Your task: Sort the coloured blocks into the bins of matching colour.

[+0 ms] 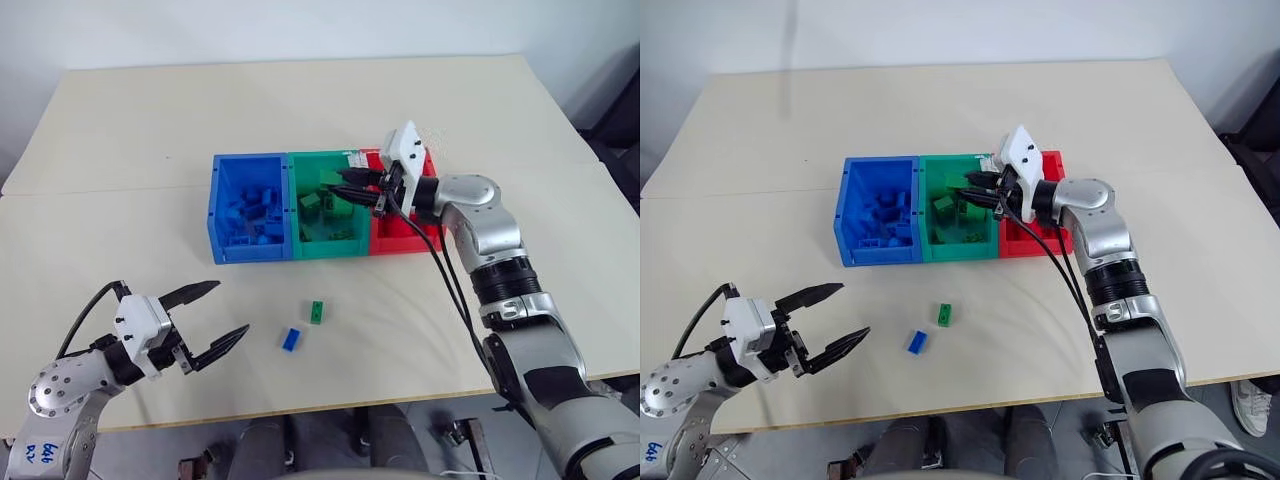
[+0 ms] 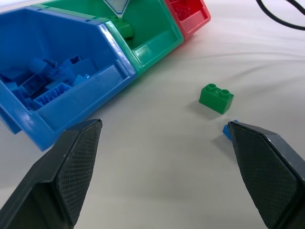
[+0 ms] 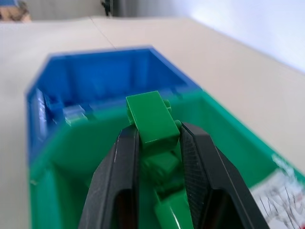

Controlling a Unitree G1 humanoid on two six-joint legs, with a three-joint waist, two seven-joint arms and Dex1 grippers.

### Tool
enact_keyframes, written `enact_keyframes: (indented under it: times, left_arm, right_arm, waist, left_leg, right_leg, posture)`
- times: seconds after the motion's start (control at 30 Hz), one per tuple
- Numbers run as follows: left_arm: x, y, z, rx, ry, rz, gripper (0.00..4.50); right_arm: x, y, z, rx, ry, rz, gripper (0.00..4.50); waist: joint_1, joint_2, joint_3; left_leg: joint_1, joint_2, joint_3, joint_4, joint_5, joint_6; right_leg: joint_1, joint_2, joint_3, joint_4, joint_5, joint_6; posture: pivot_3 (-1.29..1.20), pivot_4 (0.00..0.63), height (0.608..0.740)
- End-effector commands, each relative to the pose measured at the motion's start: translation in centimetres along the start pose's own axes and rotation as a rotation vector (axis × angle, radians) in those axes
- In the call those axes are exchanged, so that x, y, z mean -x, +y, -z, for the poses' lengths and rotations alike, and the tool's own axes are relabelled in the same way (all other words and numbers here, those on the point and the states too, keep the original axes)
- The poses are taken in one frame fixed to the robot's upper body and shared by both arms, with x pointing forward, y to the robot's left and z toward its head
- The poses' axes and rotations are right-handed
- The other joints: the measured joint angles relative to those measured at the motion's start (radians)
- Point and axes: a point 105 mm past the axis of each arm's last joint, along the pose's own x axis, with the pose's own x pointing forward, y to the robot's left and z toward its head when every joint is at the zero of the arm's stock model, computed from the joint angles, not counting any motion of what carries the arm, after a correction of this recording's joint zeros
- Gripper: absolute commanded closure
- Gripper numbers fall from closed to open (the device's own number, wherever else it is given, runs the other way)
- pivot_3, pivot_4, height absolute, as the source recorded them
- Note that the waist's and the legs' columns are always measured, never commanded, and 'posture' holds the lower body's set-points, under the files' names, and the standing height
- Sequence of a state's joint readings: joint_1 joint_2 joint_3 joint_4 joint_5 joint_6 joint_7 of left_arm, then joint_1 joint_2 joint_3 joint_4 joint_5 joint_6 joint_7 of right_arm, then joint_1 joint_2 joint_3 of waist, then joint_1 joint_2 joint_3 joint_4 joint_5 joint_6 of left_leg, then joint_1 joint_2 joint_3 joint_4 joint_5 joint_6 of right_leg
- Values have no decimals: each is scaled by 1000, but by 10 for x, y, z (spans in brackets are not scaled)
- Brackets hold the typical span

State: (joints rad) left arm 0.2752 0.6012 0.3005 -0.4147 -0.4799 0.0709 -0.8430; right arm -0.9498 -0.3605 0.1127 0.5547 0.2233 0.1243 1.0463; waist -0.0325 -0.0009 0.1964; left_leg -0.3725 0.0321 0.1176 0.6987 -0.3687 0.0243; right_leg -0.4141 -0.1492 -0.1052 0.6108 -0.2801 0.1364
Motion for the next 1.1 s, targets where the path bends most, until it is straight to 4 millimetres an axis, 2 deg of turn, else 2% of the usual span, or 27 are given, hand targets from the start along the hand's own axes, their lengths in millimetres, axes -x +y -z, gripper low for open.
enact_keyframes:
  times: [0.03, 0.1, 0.2, 0.23, 0.33, 0.43, 0.6, 0.77, 0.93, 1.1]
  left_arm:
    - [2, -1, -1, -16, -18, -13, 0]
    - [3, -1, 0, -14, -20, -18, 0]
    - [6, -1, 4, -6, -12, -24, 0]
    - [7, -1, 5, -4, -9, -25, 0]
    - [11, 2, 9, 3, 1, -33, 0]
    - [18, 11, 13, 15, 9, -50, 0]
    - [42, 27, 23, 23, 66, -122, 0]
    - [54, 37, 23, -5, 95, -146, 0]
    - [28, 30, 6, -30, 58, -28, 0]
    - [-14, 12, -14, -45, 8, 178, 0]
  right_arm:
    - [-3, 5, -18, 68, -66, -35, 1929]
    - [5, 12, -22, 73, -94, -83, 1246]
    - [33, 31, -22, 81, -149, -207, 260]
    - [42, 37, -22, 86, -169, -244, 60]
    - [75, 54, -10, 101, -167, -325, 60]
    - [103, 62, 3, 75, -162, -330, 60]
    - [147, 60, 26, 83, -142, -214, 60]
    - [173, 59, 42, 93, -78, -163, 60]
    - [183, 77, 49, 66, -39, -222, 60]
    - [197, 93, 51, 12, -7, -202, 60]
  waist:
    - [-2, 0, 0]
    - [-2, 0, 0]
    - [3, 0, 0]
    - [7, 0, 0]
    - [9, 0, 0]
    - [7, 0, 0]
    - [1, 0, 0]
    - [4, 0, 0]
    - [13, 0, 0]
    - [25, 0, 0]
  left_leg:
    - [0, 0, 0, 0, 0, 0]
    - [0, 0, 0, 0, 0, 0]
    - [0, 0, 0, 0, 0, 0]
    - [0, 0, 0, 0, 0, 0]
    - [0, 0, 0, 0, -1, 1]
    - [1, 0, 0, 1, -1, 1]
    - [3, -1, 0, 0, -1, 0]
    - [3, 0, 1, 1, -1, 0]
    - [3, 2, 0, 1, -1, 0]
    - [3, 1, 0, 1, -1, 0]
  right_leg:
    - [0, 0, 0, 0, 0, 0]
    - [0, 1, -1, 0, 0, 0]
    - [0, 1, -1, 0, 0, 0]
    - [0, 1, -1, 0, 0, 0]
    - [2, 0, -2, -2, 0, 0]
    - [2, 0, -2, -3, 1, 1]
    - [2, 1, -1, -2, 1, 1]
    - [2, 0, -1, -1, 1, 1]
    - [2, -1, -1, -1, 1, 1]
    - [2, -1, -1, -1, 1, 1]
  posture:
    - [0, 150, 740]
    - [0, 150, 740]
    - [0, 150, 740]
    - [0, 150, 740]
    - [0, 150, 740]
    - [0, 150, 740]
    - [0, 150, 740]
    - [0, 150, 740]
    - [0, 150, 740]
    - [0, 150, 740]
